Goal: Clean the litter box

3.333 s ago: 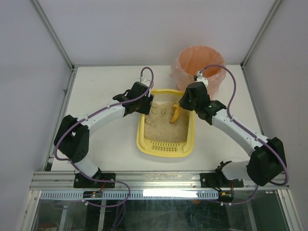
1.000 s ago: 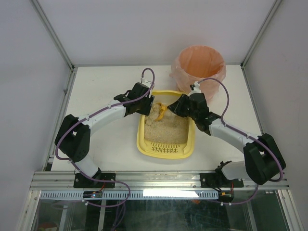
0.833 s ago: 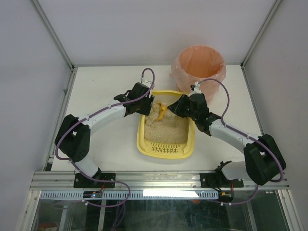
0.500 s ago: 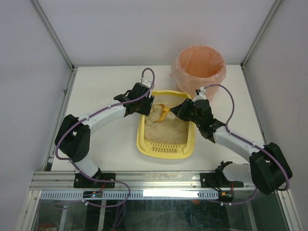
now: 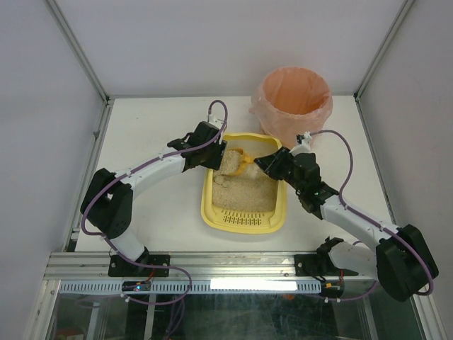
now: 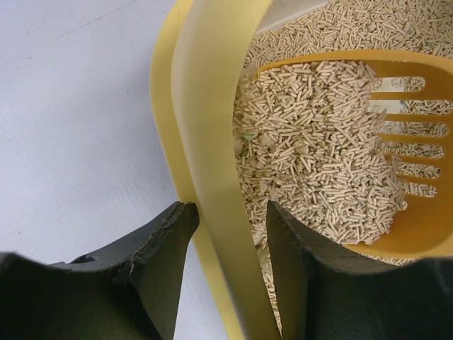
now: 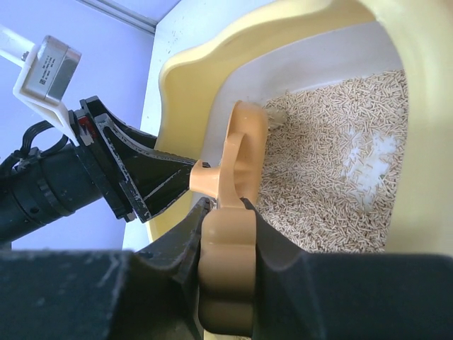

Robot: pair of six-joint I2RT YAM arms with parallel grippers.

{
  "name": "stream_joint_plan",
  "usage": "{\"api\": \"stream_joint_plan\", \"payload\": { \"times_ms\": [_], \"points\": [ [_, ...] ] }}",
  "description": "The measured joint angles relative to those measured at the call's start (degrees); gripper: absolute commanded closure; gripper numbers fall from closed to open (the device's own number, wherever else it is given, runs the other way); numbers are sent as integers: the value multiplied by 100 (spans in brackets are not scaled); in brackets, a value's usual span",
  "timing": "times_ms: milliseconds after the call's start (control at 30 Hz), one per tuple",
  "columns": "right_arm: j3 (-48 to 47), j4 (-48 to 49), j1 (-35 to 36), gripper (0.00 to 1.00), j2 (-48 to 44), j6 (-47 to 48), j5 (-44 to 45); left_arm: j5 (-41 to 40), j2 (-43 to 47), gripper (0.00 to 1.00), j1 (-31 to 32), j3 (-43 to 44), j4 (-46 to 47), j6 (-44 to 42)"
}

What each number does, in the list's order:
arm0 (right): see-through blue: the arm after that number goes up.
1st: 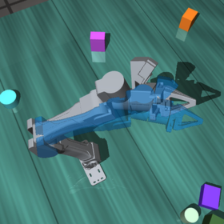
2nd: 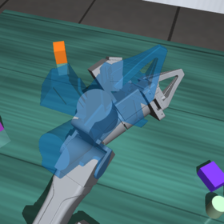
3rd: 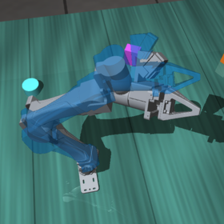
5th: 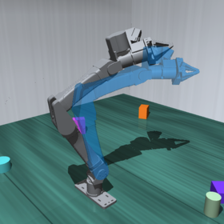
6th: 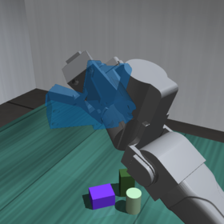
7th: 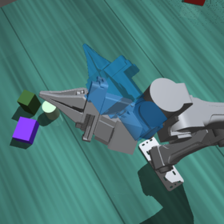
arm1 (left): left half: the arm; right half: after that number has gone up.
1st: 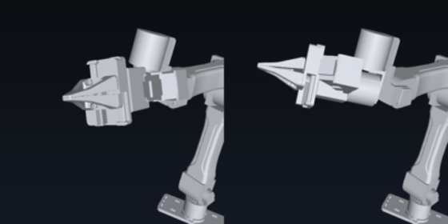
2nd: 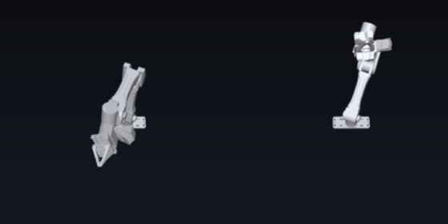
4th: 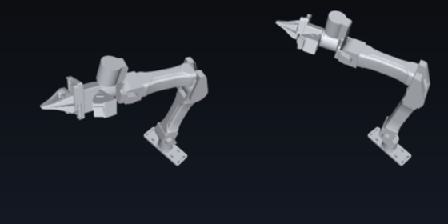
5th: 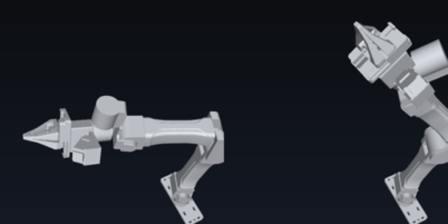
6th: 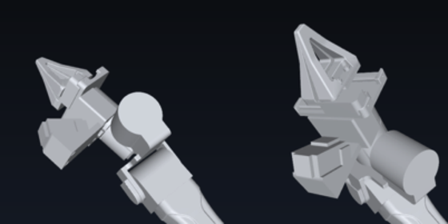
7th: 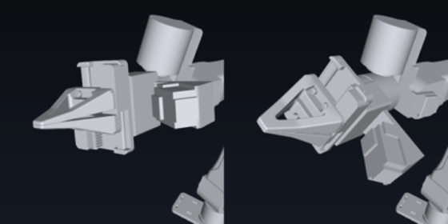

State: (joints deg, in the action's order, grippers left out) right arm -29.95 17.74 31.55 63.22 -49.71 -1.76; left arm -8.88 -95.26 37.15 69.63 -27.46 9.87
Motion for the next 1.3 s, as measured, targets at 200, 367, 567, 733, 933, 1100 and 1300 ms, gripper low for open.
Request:
{"api": "stream_joint_plan", "payload": {
  "times_ms": [200,367,567,733,933,1100,1300],
  "points": [
    [70,-61,-57,100,-166,-63,0,0,0,53,0,0,0,0],
    [72,-321,-101,100,-557,-74,4,0,0,52,0,0,0,0],
    [205,-654,-181,100,-1246,-92,0,-9,0,49,-2,0,-2,2],
    [474,-1023,-262,100,-1947,-131,-17,-50,15,47,-9,-2,-9,2],
    [981,-1220,-527,100,-3154,-415,-103,-129,81,47,-9,-26,-7,2],
    [1375,-970,-695,100,-3552,-922,-275,-129,81,47,-9,-35,4,4],
    [1727,-1163,-1038,100,-3974,-1335,-380,-131,98,47,-9,-68,46,4]
  ]
}}
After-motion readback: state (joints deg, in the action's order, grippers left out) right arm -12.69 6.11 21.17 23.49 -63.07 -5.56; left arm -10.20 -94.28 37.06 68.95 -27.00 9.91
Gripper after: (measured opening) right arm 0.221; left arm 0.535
